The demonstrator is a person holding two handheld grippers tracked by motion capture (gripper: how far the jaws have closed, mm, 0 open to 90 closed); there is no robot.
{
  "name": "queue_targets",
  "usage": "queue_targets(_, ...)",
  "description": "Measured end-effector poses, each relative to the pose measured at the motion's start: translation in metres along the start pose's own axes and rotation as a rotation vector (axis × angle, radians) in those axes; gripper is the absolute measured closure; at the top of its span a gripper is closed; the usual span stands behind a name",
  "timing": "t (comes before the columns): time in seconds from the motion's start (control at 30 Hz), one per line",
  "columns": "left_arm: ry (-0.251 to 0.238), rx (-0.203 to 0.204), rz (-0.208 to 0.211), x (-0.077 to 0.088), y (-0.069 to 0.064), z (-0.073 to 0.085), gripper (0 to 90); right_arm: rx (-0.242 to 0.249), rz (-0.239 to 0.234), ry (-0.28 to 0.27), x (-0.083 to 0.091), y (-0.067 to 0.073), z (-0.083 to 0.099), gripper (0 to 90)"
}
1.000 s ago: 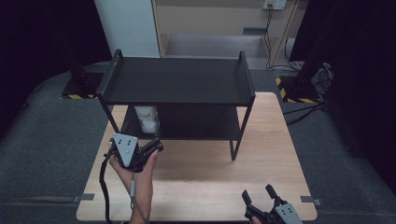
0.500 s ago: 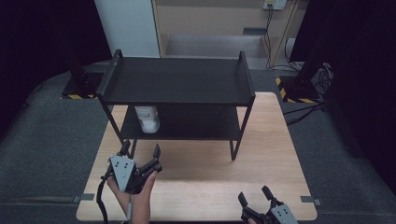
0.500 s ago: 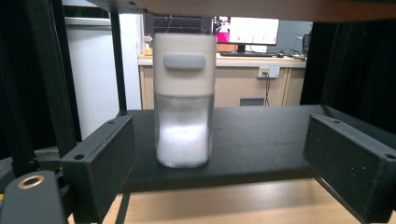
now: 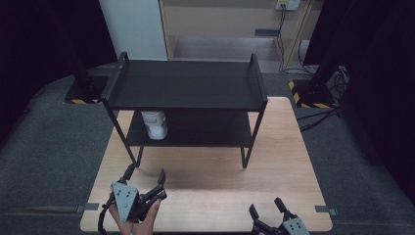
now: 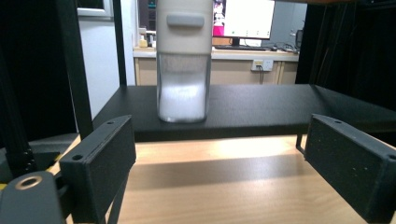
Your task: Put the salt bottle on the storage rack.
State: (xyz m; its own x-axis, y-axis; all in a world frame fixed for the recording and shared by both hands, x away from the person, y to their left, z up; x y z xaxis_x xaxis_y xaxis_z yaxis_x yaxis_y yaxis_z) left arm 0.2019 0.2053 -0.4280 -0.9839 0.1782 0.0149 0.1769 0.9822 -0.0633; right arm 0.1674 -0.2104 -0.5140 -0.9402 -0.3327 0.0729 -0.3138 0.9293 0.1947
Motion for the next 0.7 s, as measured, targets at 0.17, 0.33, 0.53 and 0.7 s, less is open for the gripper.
queue_targets(0.17,0.018,-0.003,-0.019,0.011,0.015,0.01,7.7,0.009,0.015,0.002,0.004,-0.001,0.0,5.2)
queue_targets(0.33,0.036,-0.039,-0.07,0.025,0.041,0.017,7.4,0.008,0.031,-0.005,0.008,-0.002,-0.002,5.3)
queue_targets(0.53,0.035,-0.054,-0.101,0.035,0.066,0.022,7.4,0.009,0.038,-0.007,0.009,-0.006,-0.003,5.3)
queue_targets(0.7,0.048,-0.06,-0.097,0.04,0.079,0.026,7.2,0.006,0.041,-0.004,0.006,-0.012,-0.004,6.0)
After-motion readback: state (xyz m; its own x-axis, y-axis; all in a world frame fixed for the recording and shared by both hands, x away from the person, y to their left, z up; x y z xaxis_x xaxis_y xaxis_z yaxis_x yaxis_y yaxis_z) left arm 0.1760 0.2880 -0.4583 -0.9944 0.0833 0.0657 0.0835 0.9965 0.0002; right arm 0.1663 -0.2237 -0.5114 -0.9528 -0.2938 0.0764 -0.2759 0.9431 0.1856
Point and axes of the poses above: each handheld gripper's, and its own axes: x roughly backward along the jaws, z roughly out of its underside, y roughly to its left, the point moved 10 cm from there along -x, roughly forward along the jaws, and after that the axes turned 2 degrees about x, right-handed, at the moved point
